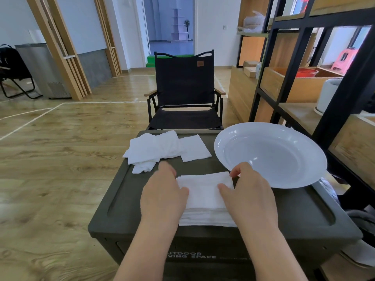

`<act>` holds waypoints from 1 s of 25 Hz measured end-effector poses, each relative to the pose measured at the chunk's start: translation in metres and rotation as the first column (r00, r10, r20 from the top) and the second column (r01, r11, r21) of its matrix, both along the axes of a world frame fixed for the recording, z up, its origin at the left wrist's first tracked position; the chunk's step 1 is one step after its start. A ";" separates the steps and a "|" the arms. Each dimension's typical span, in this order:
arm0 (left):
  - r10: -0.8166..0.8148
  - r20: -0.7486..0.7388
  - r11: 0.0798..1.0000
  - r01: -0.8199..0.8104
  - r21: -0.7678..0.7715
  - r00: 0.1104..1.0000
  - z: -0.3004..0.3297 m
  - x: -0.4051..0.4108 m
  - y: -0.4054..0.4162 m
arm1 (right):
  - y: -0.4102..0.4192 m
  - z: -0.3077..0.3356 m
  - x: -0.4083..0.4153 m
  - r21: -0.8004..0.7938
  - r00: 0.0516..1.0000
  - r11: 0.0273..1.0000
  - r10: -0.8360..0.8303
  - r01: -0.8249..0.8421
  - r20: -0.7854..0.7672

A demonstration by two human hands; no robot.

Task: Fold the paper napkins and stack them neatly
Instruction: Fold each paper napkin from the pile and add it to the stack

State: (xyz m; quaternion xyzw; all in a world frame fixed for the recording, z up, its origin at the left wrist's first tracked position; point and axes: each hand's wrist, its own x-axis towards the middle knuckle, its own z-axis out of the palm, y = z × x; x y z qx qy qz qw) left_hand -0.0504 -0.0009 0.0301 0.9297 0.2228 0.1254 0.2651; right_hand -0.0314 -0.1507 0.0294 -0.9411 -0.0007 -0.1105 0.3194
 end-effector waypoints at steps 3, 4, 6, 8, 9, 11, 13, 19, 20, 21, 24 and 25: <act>-0.127 0.171 0.983 0.101 0.155 0.977 0.011 0.056 0.006 | 0.000 0.004 0.004 0.145 0.990 0.989 -0.009 -0.011 0.139; -0.197 0.127 0.959 0.165 0.230 0.972 0.011 0.079 0.008 | -0.002 0.002 0.006 0.183 0.986 0.983 -0.017 -0.014 0.165; -0.290 -0.098 0.866 0.304 0.397 0.952 0.002 0.115 0.010 | -0.005 -0.002 0.011 0.240 0.984 0.970 -0.012 -0.032 0.177; -0.288 -0.243 0.812 0.370 0.451 0.926 -0.010 0.135 0.008 | -0.006 -0.005 0.014 0.294 0.988 0.954 0.011 -0.057 0.156; -0.281 -0.259 0.798 0.375 0.471 0.924 -0.014 0.140 0.007 | -0.007 -0.005 0.016 0.317 0.989 0.946 0.022 -0.067 0.143; -0.288 -0.238 0.788 0.371 0.492 0.927 -0.011 0.140 0.005 | -0.010 -0.006 0.018 0.346 0.991 0.935 0.034 -0.077 0.130; -0.319 -0.030 0.864 0.303 0.401 0.947 0.003 0.126 0.005 | -0.013 -0.004 0.019 0.374 0.990 0.923 0.042 -0.089 0.134; -0.068 0.375 0.609 0.336 -0.718 0.924 0.055 0.007 -0.011 | -0.013 0.013 0.011 0.583 0.966 0.772 0.232 -0.252 0.111; -0.072 0.354 0.464 0.345 -0.815 0.932 0.057 -0.005 -0.010 | -0.012 0.015 0.009 0.629 0.955 0.726 0.276 -0.279 0.106; -0.069 0.340 0.324 0.343 -0.881 0.938 0.055 -0.013 -0.007 | -0.011 0.017 0.006 0.688 0.945 0.664 0.313 -0.292 0.099; -0.095 0.273 0.138 0.285 -0.949 0.957 0.050 -0.020 -0.001 | -0.011 0.020 0.002 0.766 0.938 0.592 0.344 -0.249 0.038; -0.123 0.244 0.159 0.261 -0.952 0.962 0.048 -0.019 -0.001 | -0.010 0.019 0.002 0.742 0.947 0.631 0.320 -0.227 0.018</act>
